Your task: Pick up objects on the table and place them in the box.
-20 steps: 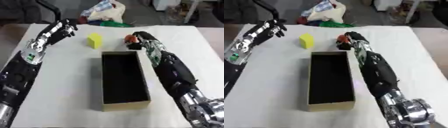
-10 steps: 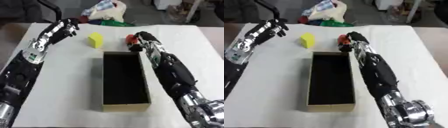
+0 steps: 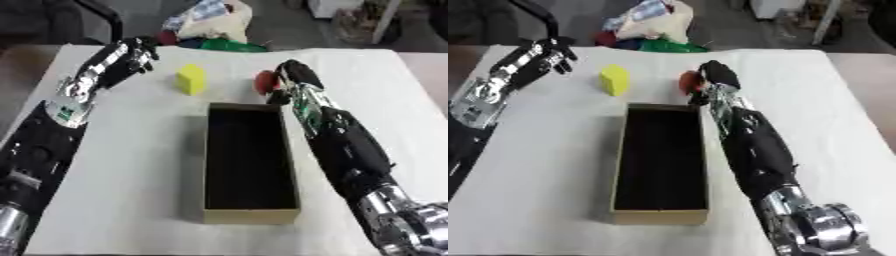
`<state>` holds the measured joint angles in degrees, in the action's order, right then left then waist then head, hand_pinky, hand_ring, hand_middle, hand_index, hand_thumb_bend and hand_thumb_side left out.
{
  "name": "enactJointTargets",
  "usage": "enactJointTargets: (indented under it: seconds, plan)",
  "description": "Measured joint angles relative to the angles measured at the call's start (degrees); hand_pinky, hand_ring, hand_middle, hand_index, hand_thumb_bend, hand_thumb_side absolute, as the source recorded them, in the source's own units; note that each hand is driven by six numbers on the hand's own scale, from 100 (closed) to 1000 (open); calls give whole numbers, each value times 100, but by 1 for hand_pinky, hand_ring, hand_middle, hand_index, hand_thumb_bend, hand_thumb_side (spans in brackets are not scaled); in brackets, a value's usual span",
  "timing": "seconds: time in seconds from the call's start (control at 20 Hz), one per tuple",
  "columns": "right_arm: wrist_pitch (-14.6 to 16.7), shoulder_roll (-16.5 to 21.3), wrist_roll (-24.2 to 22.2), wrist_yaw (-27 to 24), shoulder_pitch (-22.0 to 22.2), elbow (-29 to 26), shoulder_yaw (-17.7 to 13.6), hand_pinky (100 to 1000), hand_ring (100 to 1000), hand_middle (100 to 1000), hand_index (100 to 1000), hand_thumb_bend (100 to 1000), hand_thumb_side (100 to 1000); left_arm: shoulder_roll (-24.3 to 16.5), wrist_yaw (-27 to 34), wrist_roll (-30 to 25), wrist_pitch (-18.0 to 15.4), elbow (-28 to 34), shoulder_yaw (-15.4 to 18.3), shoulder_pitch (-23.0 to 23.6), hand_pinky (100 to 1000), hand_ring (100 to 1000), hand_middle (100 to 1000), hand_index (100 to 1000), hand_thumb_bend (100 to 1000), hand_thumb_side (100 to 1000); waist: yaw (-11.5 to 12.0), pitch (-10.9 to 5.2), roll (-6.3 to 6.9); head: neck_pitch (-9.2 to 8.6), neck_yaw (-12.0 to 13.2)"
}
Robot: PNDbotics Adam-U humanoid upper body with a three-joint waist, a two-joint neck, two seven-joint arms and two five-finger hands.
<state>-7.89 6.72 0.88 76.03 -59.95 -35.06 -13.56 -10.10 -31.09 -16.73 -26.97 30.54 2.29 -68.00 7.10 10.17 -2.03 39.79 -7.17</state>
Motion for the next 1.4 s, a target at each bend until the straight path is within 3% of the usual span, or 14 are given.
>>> enactJointTargets:
  seconds: [0.65, 0.9, 1.1, 1.4]
  plan:
    - [-112, -36, 1030, -102, 46, 6, -21, 733, 539, 571, 379, 100, 108, 0, -3, 23, 24, 0, 0, 0, 633, 625, 672, 916, 100, 959, -53, 4, -14, 0, 47]
    - [-51, -35, 1188, -166, 46, 39, -18, 730, 535, 558, 338, 100, 105, 0, -4, 25, 25, 0, 0, 0, 631, 625, 673, 916, 100, 959, -83, 3, -12, 0, 52]
    - [32, -35, 1252, -214, 46, 42, -15, 721, 516, 519, 241, 100, 100, 0, -4, 25, 29, -2, 0, 1, 631, 626, 673, 916, 100, 960, -132, -14, -6, 0, 66]
    - [235, -34, 1261, -303, 45, 29, 38, 718, 496, 498, 206, 100, 100, -1, 1, 30, 39, -5, 0, 14, 629, 626, 674, 916, 100, 959, -208, -86, -4, 0, 102]
